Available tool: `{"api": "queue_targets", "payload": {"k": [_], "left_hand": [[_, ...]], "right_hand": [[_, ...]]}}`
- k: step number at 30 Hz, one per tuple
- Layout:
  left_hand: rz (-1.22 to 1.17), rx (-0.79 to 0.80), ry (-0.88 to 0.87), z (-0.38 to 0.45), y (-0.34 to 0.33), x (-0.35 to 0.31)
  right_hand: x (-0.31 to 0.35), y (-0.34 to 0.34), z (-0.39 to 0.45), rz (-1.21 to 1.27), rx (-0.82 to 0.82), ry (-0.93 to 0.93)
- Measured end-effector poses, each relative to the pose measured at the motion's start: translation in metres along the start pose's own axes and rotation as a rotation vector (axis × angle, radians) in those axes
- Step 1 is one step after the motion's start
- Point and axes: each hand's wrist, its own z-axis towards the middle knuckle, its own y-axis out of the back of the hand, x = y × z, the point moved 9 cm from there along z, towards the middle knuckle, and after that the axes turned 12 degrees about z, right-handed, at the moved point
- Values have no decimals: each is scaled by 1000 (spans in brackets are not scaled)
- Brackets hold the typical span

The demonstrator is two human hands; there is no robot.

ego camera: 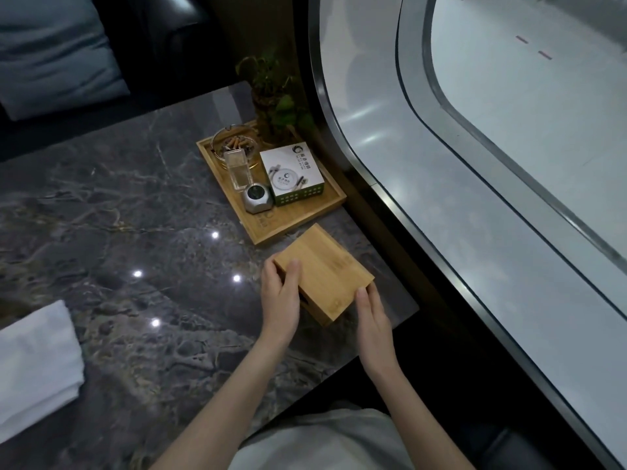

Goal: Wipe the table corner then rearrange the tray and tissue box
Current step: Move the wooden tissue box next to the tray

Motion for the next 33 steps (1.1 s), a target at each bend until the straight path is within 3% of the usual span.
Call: {"api": "queue_targets", "payload": {"k": [7,13,18,25,33], "left_hand": [[148,67,-32,3,15,-4],[62,202,-36,7,14,5],[8,272,-33,2,2,8],[70,217,-71,0,10,4],[345,42,-147,0,31,-22]], "right_hand": [[5,16,-5,88,-57,39],[31,5,-17,-264,74,357],[24,-7,-7,-362,179,355],[28,-9,1,-370,198,319],[32,-10,11,-243,162,208]]}}
